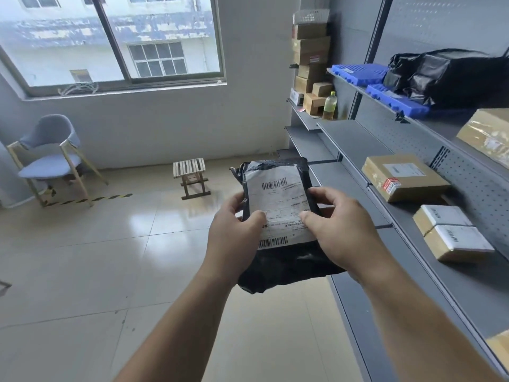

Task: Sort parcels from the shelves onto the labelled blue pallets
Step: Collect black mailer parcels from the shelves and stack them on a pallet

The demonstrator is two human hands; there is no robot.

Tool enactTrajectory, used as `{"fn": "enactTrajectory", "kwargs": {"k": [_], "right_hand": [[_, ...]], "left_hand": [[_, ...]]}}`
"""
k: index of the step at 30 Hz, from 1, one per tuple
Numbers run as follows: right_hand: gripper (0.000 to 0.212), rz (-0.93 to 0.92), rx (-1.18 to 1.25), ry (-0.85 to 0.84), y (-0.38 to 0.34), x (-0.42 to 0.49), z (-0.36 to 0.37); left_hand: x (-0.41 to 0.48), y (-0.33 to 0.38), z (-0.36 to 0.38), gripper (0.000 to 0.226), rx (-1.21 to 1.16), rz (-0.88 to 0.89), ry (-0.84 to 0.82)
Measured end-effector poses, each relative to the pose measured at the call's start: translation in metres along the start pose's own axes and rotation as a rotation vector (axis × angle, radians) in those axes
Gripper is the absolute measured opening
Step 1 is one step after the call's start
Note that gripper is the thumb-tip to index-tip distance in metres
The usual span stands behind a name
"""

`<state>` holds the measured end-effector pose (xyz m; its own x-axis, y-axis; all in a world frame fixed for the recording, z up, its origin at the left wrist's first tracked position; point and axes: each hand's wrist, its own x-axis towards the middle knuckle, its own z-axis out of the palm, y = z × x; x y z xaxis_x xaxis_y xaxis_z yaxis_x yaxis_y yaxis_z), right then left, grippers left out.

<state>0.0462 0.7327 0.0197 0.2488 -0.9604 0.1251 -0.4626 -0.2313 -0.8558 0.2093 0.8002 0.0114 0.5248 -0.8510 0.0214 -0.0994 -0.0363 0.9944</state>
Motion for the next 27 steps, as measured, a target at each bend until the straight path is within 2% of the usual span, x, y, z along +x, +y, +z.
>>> {"fn": "enactTrajectory", "kwargs": {"k": [3,11,15,20,27], "right_hand": [[0.044,0.015,-0.005,0.006,0.007,0.049,0.009],[0.04,-0.03,0.026,-0.024,0.018,0.202,0.016],[0.041,-0.052,0.038,-0.046,0.019,0.278,0.016],[0.039,-0.055,0.04,-0.074,0.024,0.352,0.028],[0.041,-0.058,0.004,-0.055,0.03,0.459,0.058]], "left_hand": [[0.05,-0.005,0.012,0.035,-0.001,-0.004,0.002],[0.189,0.005,0.058,0.032,0.021,0.02,0.069],[0.252,0.015,0.079,0.044,0.046,0.044,0.12],[0.324,0.012,0.093,0.034,0.007,0.004,0.144],[0.437,0.006,0.103,0.044,-0.01,-0.023,0.113]]}}
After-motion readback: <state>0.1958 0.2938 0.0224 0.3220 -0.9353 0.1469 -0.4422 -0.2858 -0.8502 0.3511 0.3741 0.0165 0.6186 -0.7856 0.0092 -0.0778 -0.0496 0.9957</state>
